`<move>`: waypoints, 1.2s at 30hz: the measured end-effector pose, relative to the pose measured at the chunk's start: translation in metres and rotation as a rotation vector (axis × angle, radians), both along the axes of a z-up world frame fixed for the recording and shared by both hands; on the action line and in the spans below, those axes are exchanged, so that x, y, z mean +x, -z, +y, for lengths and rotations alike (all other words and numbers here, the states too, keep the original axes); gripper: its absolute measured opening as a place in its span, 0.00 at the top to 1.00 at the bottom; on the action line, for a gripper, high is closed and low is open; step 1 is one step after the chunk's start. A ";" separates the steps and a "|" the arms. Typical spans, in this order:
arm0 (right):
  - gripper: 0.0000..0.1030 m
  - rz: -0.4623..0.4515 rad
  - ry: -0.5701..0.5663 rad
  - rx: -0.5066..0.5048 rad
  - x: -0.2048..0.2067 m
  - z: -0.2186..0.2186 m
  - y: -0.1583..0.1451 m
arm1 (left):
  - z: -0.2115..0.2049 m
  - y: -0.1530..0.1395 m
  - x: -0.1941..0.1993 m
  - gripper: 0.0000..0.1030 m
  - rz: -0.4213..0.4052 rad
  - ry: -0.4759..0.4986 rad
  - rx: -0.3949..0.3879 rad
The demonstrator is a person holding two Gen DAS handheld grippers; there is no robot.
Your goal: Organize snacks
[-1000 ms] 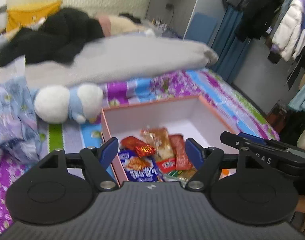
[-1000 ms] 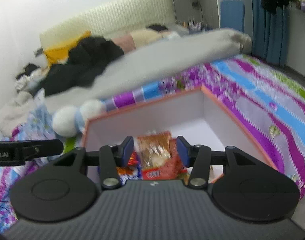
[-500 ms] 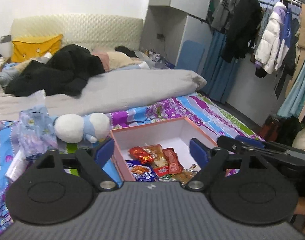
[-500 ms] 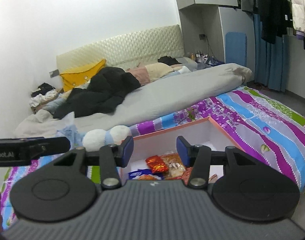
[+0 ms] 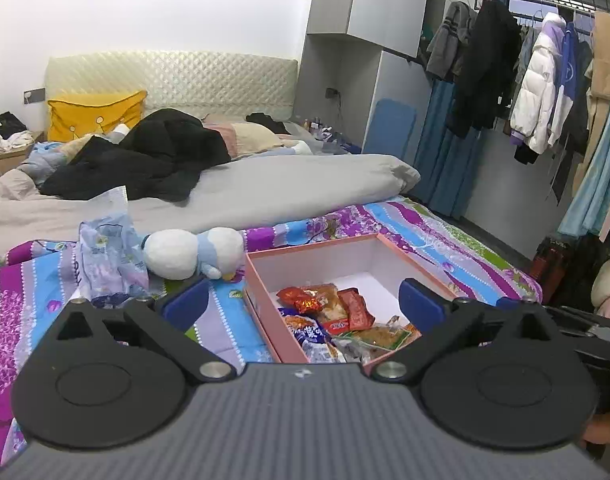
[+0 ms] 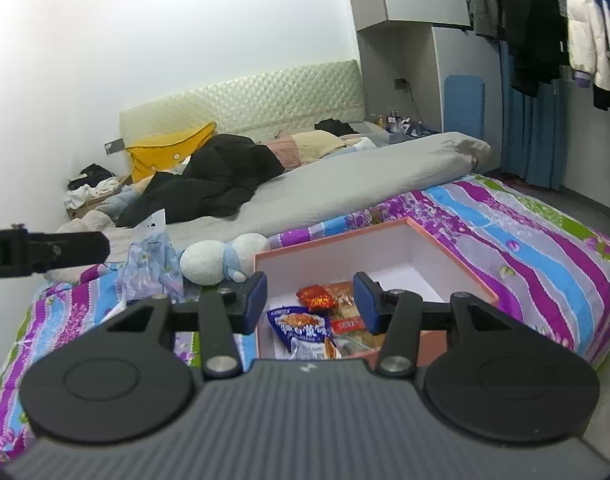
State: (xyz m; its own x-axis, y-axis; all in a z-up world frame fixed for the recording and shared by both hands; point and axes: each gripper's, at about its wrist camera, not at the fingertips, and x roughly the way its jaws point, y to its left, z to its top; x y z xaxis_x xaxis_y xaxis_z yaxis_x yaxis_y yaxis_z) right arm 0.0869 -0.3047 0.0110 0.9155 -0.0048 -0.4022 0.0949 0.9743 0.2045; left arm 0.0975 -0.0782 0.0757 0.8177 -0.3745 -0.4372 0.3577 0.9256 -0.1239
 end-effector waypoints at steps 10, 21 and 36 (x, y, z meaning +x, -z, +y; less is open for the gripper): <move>0.51 -0.025 -0.005 0.009 -0.019 0.006 0.007 | 0.002 0.016 -0.026 0.00 0.018 -0.007 0.001; 0.51 -0.015 0.018 -0.013 -0.021 0.003 0.029 | 0.008 0.032 -0.022 0.00 0.036 -0.004 0.000; 0.34 0.016 0.036 -0.027 -0.014 -0.001 0.044 | 0.009 0.049 0.005 0.00 0.076 -0.028 0.015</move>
State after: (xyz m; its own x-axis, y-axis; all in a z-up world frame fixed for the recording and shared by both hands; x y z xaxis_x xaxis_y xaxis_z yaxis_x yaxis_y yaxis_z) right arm 0.0732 -0.3056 -0.0332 0.9082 -0.0484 -0.4157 0.1326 0.9754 0.1761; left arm 0.1024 -0.0693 0.0263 0.7919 -0.3451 -0.5037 0.3220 0.9370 -0.1357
